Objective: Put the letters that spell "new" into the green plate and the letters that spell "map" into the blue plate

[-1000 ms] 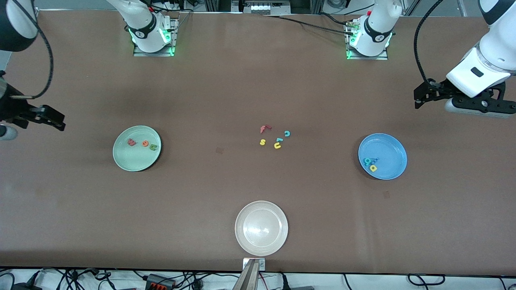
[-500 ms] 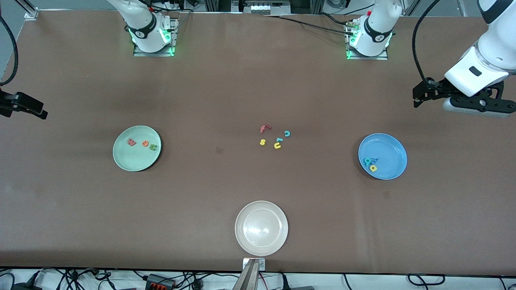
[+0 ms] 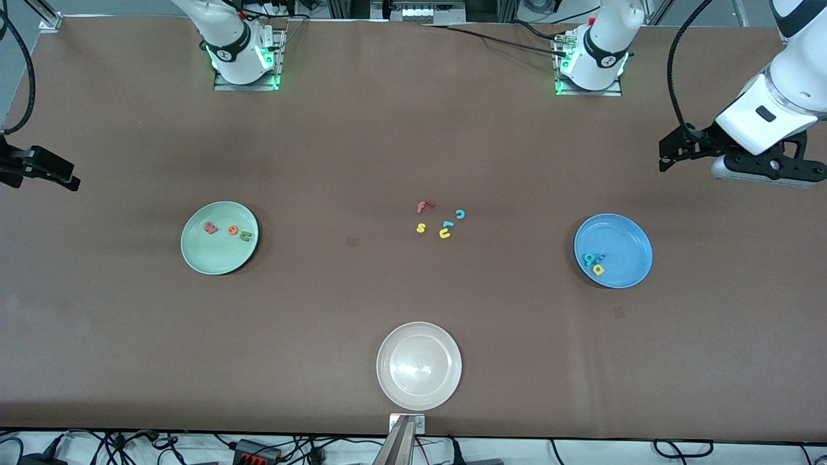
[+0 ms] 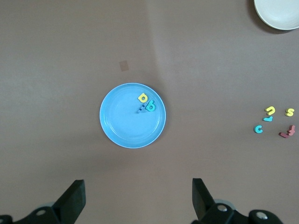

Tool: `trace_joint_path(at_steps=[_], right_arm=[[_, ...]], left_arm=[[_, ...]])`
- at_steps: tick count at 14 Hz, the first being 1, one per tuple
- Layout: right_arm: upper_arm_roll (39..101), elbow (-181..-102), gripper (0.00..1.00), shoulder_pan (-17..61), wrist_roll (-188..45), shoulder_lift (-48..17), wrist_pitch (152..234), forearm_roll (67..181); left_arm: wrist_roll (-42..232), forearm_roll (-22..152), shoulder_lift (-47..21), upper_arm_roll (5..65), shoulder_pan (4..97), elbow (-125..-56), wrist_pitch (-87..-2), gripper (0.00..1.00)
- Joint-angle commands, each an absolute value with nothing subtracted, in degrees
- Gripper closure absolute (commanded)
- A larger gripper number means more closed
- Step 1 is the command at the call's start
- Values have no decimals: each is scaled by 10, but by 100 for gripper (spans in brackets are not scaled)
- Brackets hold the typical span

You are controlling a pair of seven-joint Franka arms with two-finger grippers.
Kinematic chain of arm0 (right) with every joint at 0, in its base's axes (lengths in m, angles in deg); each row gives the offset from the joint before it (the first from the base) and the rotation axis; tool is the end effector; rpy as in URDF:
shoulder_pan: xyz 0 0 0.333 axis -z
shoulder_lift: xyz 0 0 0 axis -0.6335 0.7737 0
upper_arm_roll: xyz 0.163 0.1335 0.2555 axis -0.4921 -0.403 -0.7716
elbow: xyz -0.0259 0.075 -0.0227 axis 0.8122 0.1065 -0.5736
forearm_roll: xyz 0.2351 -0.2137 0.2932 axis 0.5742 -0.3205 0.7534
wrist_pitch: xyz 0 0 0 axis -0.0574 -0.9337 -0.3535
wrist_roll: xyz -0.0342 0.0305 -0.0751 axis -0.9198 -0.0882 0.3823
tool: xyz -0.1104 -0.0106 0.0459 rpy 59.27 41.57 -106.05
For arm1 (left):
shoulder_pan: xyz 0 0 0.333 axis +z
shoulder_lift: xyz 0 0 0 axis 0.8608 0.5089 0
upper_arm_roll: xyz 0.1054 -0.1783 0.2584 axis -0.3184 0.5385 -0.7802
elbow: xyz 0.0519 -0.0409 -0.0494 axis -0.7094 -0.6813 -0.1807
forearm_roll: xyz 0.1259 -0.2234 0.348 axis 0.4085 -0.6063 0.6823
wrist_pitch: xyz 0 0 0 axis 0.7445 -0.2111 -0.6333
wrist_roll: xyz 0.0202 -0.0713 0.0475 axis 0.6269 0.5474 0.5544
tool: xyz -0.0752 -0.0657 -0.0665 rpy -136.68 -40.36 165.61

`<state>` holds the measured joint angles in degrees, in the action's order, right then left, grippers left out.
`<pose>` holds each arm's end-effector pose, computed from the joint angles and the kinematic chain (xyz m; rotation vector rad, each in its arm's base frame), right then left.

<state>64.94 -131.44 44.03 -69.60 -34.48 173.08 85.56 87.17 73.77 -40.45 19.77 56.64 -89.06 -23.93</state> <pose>0.6285 -0.0600 0.5927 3.1173 -0.0590 0.0401 0.5888 -0.0607 0.5857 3.1271 -0.1907 0.0111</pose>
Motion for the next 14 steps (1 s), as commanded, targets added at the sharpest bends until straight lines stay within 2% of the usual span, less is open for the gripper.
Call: trace_joint_path(at_steps=[1, 3, 14], right_arm=[[644, -1378, 0, 442, -688, -394, 1745, 849], [644, -1397, 0, 442, -690, -409, 1744, 849], [643, -1397, 0, 439, -690, -406, 1739, 841]], left_arm=[[871, 729, -401, 200, 570, -879, -227, 0], [871, 729, -402, 200, 570, -879, -227, 0], [872, 729, -401, 199, 571, -879, -226, 0]])
